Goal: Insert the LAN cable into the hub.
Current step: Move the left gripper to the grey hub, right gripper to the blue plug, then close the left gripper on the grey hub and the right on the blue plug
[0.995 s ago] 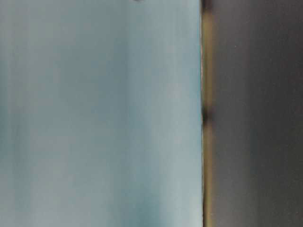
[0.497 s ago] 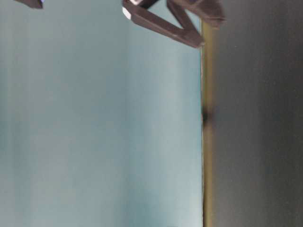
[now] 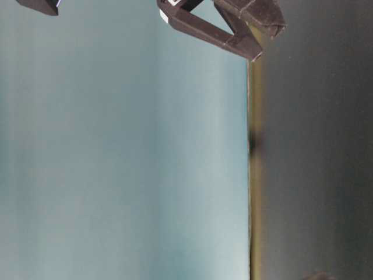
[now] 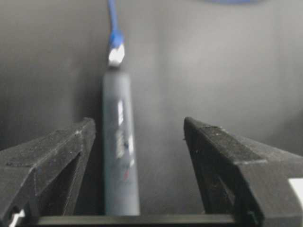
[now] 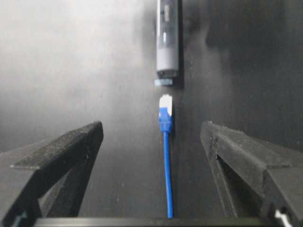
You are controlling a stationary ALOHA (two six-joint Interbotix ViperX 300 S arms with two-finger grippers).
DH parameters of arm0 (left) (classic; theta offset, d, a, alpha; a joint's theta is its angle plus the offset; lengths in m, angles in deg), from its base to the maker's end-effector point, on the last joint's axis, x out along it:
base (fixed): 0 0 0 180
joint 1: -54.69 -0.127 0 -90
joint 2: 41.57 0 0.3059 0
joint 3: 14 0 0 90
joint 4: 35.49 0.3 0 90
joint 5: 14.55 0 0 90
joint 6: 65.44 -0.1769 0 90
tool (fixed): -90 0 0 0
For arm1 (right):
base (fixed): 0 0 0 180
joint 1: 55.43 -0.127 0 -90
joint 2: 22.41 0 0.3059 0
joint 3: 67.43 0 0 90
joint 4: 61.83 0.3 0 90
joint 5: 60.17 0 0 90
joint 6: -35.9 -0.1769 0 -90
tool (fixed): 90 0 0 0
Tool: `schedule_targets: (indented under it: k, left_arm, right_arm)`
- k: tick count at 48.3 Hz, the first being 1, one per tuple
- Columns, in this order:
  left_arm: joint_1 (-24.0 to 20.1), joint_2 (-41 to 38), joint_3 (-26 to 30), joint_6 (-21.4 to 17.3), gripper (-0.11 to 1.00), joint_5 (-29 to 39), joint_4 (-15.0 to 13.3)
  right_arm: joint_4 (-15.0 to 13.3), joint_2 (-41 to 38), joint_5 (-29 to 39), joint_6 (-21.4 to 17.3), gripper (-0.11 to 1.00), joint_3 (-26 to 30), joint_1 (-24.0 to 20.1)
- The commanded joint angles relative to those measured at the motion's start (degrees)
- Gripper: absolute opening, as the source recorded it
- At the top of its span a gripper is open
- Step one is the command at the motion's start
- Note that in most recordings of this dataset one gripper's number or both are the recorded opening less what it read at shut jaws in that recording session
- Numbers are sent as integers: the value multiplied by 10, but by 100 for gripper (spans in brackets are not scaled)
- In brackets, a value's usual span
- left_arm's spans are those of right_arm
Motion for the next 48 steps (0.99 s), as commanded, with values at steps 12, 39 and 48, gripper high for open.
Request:
schedule_targets:
  k: [12,39,48]
  left_arm:
    - [-14,-67,16,10,73,-25,2]
    - [7,-114,59,9,57,52,2]
    - [10,-113,54,7,28,52,2]
  right_arm:
    - [3,0,-4,-4,81,11,0]
    - [3,3,-4,-5,81,7,-3]
    - [3,-11,-7,-27,81,-12,-16]
